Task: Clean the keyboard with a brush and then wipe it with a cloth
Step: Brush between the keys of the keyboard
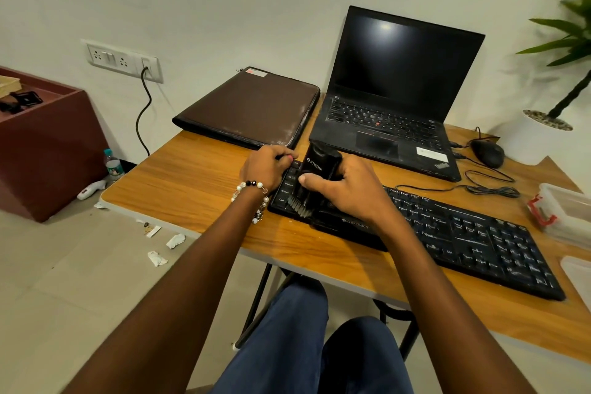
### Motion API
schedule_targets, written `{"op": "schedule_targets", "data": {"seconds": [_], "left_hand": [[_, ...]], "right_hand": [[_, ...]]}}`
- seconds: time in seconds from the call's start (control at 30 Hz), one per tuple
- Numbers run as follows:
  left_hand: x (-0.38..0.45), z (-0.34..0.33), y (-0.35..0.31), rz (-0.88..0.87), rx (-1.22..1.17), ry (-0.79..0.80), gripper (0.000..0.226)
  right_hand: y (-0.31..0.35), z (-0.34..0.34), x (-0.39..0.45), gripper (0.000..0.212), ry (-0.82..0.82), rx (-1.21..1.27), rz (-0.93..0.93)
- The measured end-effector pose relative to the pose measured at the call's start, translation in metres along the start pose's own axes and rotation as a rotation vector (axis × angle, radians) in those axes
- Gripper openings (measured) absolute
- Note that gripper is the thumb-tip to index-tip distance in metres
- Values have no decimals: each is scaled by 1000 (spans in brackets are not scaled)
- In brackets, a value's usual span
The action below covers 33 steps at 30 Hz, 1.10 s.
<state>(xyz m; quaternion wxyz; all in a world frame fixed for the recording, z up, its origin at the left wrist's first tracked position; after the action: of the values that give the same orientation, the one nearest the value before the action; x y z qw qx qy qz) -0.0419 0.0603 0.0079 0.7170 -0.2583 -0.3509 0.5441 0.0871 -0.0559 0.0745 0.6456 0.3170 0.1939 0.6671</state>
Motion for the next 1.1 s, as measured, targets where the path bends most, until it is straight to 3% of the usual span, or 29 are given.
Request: {"op": "schedule_targets", "data": {"seconds": [0.13,0.33,0.47,0.63,0.77,0.83,1.1], "left_hand": [[0,-1,0,5,10,1,18],[1,-1,2,6,-5,0,17],[1,-2,2,8,-6,0,17],[1,-2,3,8,-3,-4,18],[1,-1,1,16,3,-15,20],[1,-1,1,18,16,-21,22],[3,-2,3,24,8,-19,19]], "right_hand": [[-2,3,-4,32,-185,-19,13],[-4,6,-6,33,-3,-41,-16],[-5,13,-11,29,-135,-14,-32],[-4,7,-9,27,33,16,-70],[4,13,3,24,-41,135,-78],[7,7,8,23,-64,117,-67],[2,5,7,30,129,-90,9]]}}
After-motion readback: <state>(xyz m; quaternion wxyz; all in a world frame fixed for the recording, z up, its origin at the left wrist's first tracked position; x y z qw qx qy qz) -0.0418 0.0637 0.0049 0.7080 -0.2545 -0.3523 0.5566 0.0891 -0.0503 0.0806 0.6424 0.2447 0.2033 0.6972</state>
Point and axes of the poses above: each hand's wrist, its own x-axis towards the middle knuckle, its own z-axis out of the back of the hand, y = z × x, the point moved 5 cm from there along x, towards the middle knuckle, and after that the axes turned 1 degree about -z, right-handed, at the moved point
